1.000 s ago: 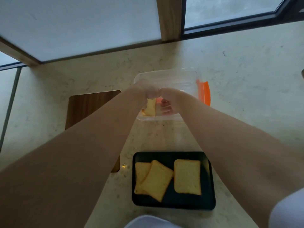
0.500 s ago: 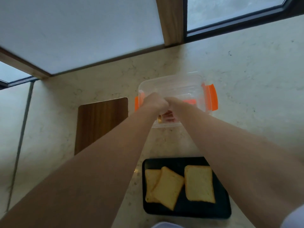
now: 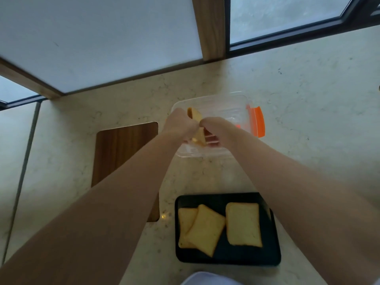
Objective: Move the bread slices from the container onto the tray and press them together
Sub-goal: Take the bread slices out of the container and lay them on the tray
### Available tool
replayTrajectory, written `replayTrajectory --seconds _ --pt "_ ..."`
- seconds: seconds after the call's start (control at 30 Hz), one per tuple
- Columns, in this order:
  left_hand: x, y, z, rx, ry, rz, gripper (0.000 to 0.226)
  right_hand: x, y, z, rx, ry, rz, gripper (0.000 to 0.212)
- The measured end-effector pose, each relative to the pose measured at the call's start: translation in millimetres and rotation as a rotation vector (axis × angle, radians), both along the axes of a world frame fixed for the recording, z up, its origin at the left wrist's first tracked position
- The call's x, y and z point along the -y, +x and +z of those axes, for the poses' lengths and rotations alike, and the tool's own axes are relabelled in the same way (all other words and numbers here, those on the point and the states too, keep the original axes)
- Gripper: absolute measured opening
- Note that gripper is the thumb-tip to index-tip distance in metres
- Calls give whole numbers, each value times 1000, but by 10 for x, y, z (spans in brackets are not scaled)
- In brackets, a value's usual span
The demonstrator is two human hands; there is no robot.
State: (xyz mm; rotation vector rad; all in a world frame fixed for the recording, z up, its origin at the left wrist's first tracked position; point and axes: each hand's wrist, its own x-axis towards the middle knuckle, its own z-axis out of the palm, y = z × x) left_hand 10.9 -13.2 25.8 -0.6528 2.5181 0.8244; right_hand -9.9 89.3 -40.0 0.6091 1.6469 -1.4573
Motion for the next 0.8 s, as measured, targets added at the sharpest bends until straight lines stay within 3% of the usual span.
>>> replayTrajectory --seconds 0.17,0.4,0.57,0.8 --pt "76 271 397 -221 180 88 31 -391 304 489 -285 -67 -97 27" --pt "12 1217 480 -362 356 -31 32 -950 1223 804 -445 -129 -202 18" --pt "-72 1914 105 -270 442 37 28 -1059 1866 486 -383 -14 -135 14" --pt "-187 2655 -502 -377 262 -154 15 -1106 2586 -65 -315 177 -49 15"
